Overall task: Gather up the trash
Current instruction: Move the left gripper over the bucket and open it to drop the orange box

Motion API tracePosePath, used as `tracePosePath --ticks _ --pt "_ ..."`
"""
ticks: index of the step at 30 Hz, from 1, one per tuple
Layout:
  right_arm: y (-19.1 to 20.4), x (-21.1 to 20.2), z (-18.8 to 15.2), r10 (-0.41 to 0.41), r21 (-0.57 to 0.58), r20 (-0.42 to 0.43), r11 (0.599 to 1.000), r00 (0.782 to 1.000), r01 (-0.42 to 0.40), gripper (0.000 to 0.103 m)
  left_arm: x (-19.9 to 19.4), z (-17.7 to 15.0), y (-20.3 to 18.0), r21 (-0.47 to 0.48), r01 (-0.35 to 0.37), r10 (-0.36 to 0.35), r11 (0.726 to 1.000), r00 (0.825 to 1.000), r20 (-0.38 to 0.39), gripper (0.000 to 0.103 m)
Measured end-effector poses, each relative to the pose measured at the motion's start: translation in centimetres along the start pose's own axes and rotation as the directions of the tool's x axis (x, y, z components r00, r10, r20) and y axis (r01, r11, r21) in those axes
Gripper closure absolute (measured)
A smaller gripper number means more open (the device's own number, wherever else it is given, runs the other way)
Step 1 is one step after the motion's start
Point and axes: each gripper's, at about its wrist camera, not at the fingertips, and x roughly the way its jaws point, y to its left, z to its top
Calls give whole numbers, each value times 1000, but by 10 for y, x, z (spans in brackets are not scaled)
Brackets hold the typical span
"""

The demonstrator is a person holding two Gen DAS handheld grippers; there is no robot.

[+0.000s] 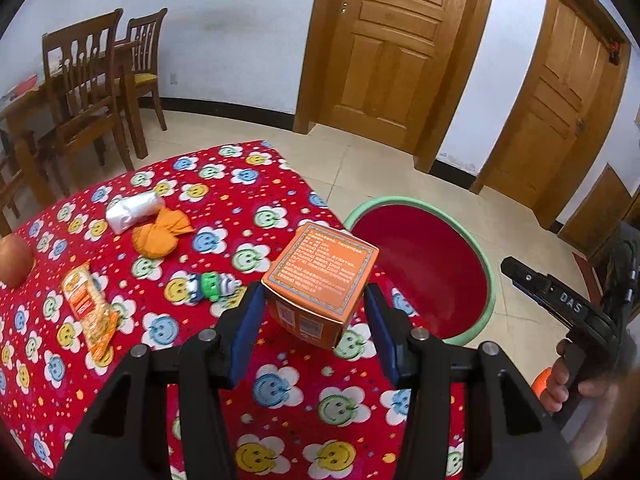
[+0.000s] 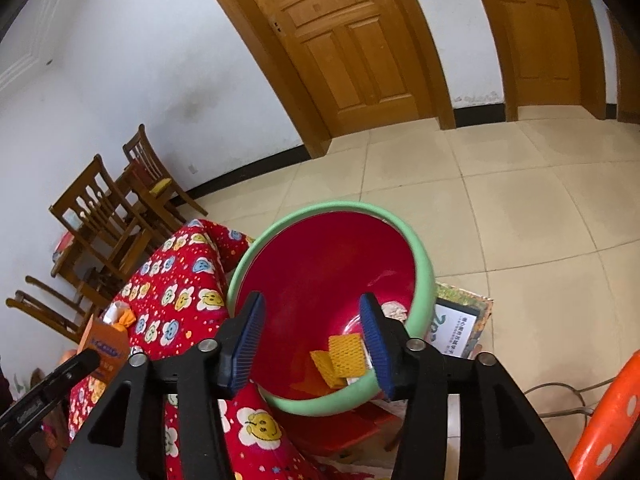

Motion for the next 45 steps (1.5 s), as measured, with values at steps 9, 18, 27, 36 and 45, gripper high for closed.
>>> tracePosePath --ticks 9,18,27,36,45 --pt "-18 -28 -6 -31 26 38 999 999 30 42 21 8 -34 56 37 -37 998 999 -5 52" --pt "-44 -41 -12 -73 68 49 995 996 69 41 52 12 -68 108 53 -49 993 998 -32 52" --pt "-57 -40 -17 -78 102 32 992 996 74 41 66 16 -86 147 41 -37 988 999 -31 41" --pt "-56 -40 -18 -76 105 31 992 997 72 41 61 10 -82 129 29 -24 991 999 -41 35" --pt "-45 -45 -21 -56 94 34 994 998 52 38 43 2 -56 56 8 -6 998 999 -41 35"
